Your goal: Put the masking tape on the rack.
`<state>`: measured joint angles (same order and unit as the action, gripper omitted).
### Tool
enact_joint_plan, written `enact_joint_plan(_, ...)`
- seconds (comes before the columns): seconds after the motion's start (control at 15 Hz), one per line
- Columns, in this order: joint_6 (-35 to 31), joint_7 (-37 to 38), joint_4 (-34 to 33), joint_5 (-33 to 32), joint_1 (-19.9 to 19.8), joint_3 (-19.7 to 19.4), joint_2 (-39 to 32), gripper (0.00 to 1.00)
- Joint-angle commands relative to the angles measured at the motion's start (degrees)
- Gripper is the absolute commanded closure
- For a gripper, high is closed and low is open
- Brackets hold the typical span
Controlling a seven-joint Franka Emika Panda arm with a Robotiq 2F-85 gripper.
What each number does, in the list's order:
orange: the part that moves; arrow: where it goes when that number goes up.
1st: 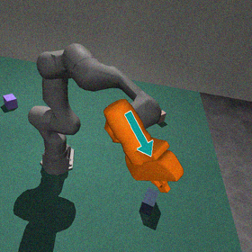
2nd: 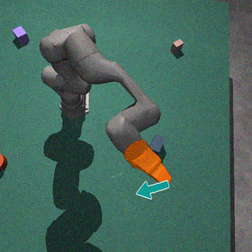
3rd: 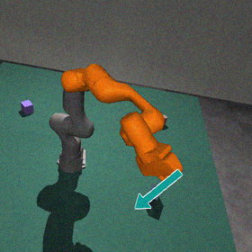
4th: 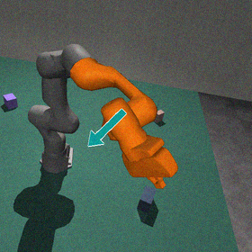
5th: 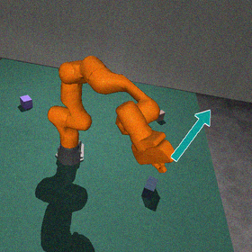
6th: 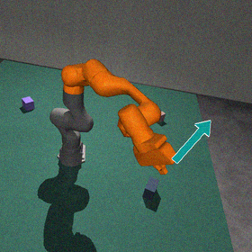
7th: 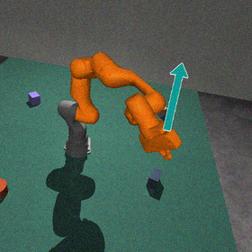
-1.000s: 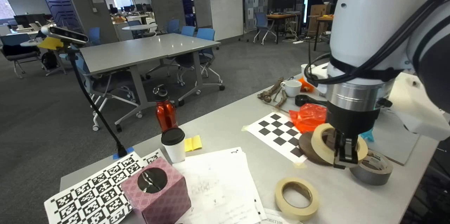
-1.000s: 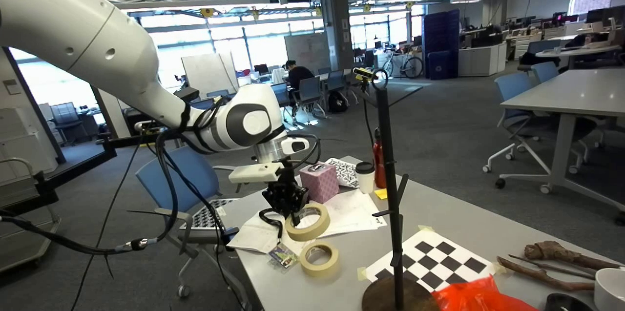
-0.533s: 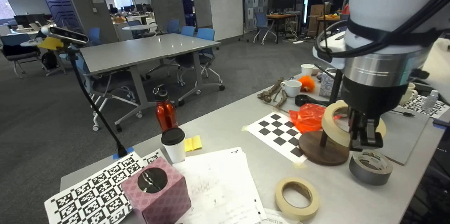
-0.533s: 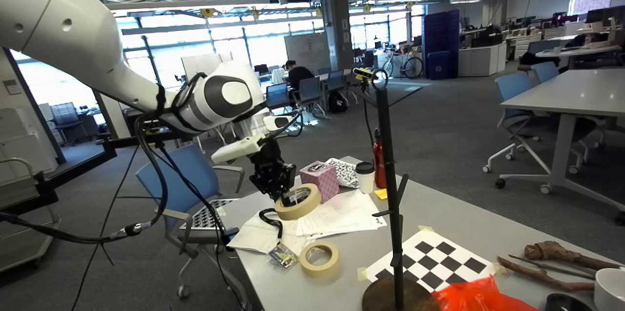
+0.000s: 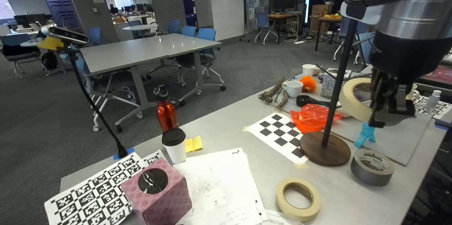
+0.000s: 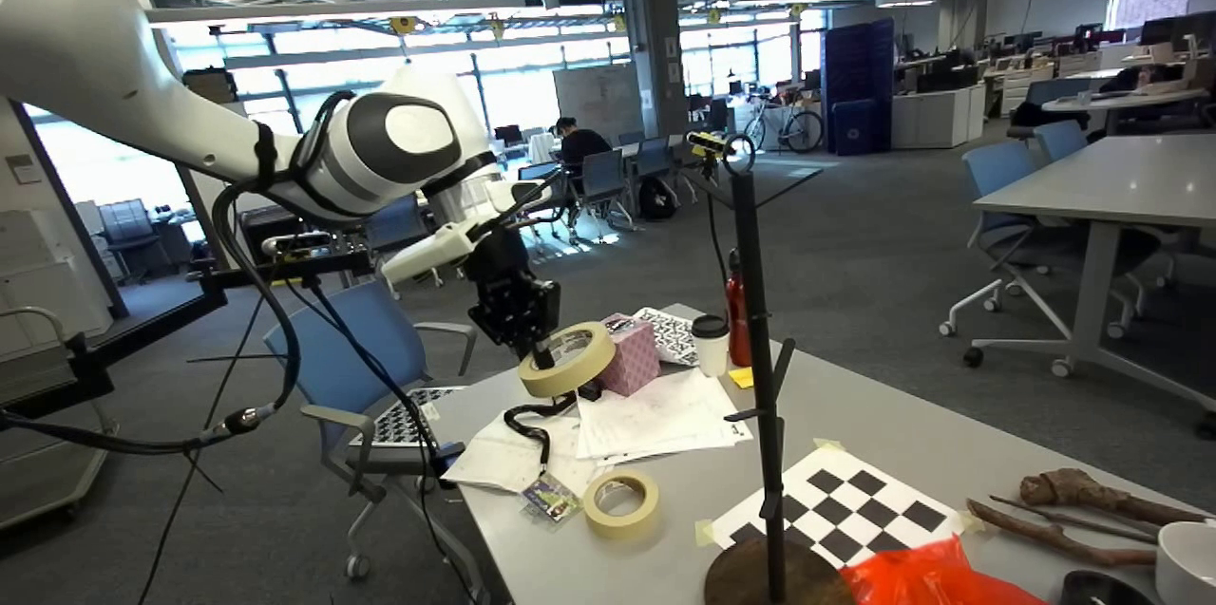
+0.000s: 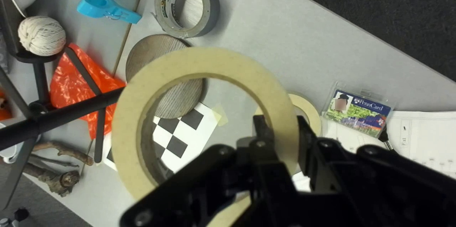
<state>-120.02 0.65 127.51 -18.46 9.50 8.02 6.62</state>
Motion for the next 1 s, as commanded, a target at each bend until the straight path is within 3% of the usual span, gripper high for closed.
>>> enact_joint_plan(0.0,0.2,-0.2,0.3,0.3,-0.6,0.4,0.7,0.78)
enact_joint_plan(0.4,0.1,-0.2,1.1,0.4,-0.6,0.4,1.3,0.78)
enact_joint_plan(0.47,0.1,-0.2,1.1,0.4,-0.6,0.4,1.3,0.95)
enact_joint_plan(0.93,0.0,1.3,3.0,-0.7,-2.7,-1.0,5.8,0.95)
